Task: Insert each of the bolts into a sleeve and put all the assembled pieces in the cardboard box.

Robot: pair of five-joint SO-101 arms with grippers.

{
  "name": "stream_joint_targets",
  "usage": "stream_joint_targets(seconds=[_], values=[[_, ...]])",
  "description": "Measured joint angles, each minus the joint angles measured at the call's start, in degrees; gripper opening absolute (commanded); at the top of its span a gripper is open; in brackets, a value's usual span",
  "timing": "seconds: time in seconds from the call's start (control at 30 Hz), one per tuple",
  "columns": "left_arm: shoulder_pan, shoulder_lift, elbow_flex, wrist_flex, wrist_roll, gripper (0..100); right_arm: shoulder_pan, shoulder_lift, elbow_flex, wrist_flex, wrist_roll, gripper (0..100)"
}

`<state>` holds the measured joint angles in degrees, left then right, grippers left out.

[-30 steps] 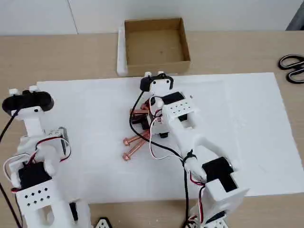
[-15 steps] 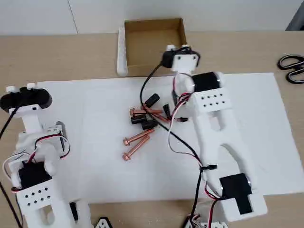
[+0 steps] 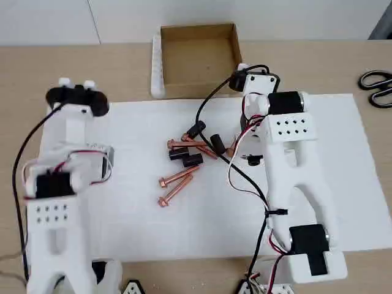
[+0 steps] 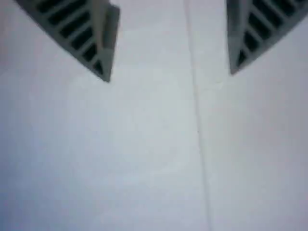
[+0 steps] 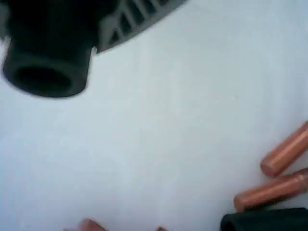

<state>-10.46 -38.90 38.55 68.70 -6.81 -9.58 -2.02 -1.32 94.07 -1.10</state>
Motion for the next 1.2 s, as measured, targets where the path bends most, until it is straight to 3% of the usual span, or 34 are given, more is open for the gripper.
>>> stream_joint_targets(seconds=[0.23, 0.4, 0.57, 1.2], values=[[8.8, 10.4, -10.5, 6.9, 1.4, 15, 0.0, 0.0, 0.0, 0.0, 0.0, 2.0], [20.5, 11.5, -9.8, 11.9, -6.4, 15, 0.0, 0.0, 0.0, -0.1, 0.0, 2.1], [28.0, 15.7, -5.5, 11.1, -7.7, 15, 0.0, 0.0, 3.2, -2.2, 0.0, 2.1], [33.3, 38.5, -6.6, 3.3, -5.6, 15, 0.0, -0.2, 4.3, -3.3, 0.0, 2.1]])
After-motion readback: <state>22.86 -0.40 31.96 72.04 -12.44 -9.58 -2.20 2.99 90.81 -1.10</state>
